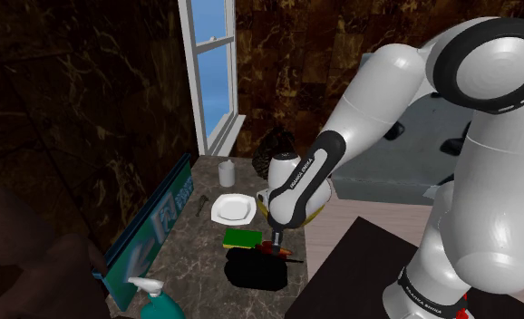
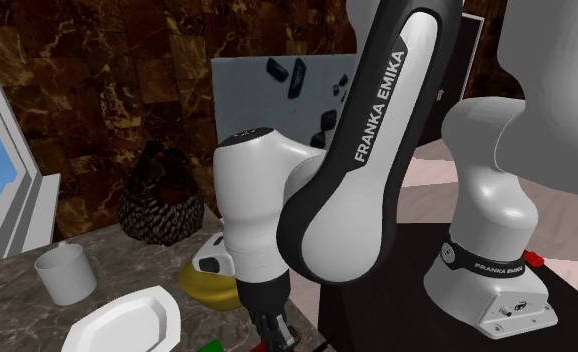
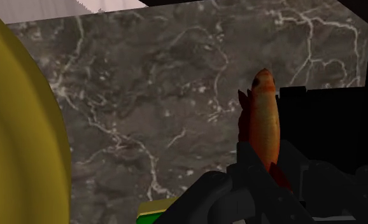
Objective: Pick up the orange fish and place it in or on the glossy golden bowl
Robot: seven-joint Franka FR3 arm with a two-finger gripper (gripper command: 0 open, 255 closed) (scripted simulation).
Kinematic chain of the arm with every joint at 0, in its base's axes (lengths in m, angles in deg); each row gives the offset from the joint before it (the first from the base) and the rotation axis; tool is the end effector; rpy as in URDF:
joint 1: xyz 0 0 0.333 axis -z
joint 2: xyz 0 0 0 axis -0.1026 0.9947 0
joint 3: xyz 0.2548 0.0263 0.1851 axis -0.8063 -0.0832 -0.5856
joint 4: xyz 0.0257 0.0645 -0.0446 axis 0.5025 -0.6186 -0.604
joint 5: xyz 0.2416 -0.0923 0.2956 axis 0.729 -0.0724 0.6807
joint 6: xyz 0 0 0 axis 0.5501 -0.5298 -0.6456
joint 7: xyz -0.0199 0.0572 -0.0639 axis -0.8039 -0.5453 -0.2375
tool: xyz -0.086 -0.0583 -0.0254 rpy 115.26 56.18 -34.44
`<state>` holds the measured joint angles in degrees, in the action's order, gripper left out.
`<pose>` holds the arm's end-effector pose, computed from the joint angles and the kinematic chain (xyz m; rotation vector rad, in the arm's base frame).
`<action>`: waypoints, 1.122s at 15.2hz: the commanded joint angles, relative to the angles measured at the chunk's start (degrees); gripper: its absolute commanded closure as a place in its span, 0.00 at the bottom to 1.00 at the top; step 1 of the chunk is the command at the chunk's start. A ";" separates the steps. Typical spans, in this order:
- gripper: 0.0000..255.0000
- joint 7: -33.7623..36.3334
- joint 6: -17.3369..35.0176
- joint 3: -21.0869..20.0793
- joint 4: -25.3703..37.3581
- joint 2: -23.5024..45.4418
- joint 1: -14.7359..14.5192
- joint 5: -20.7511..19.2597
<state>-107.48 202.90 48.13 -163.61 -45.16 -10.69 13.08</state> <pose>0.3988 0.1048 0.1826 -2.8918 -0.8592 0.0557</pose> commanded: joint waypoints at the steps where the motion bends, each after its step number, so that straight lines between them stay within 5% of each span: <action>1: 1.00 -0.02 -0.14 -0.07 -0.16 0.18 -0.05 -0.03; 6: 1.00 0.04 -0.10 -0.11 -0.19 0.18 -0.11 0.01; 17: 1.00 5.06 -9.54 1.34 -0.90 -10.21 -0.28 -5.67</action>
<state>-102.87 194.18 49.47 -164.51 -54.57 -10.95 7.79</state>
